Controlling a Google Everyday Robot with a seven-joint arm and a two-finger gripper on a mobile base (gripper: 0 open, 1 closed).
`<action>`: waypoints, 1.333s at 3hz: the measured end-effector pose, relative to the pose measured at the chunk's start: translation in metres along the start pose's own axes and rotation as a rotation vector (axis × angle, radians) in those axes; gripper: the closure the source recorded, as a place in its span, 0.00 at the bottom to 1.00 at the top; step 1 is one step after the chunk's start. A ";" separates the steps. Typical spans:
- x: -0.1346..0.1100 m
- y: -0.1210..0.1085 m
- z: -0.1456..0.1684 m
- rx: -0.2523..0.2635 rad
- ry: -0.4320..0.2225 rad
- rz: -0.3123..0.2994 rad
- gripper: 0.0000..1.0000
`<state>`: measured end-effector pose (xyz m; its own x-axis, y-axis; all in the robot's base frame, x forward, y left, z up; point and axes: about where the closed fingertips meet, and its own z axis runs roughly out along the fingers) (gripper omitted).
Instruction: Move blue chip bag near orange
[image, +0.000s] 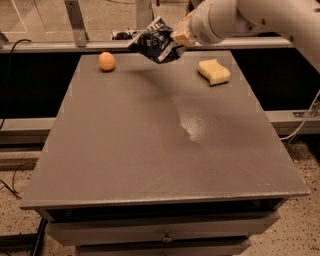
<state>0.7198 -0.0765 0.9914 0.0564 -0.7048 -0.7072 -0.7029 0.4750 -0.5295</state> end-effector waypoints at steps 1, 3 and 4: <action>0.005 -0.024 0.041 0.042 0.022 -0.011 1.00; 0.010 -0.041 0.101 0.070 0.043 0.008 1.00; 0.014 -0.039 0.128 0.066 0.051 0.027 1.00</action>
Offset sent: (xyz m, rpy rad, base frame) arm 0.1176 0.0222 -0.0274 -0.0318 -0.0480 -0.0965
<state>0.8389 -0.0374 0.9417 0.0005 -0.7165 -0.6976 -0.6554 0.5266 -0.5414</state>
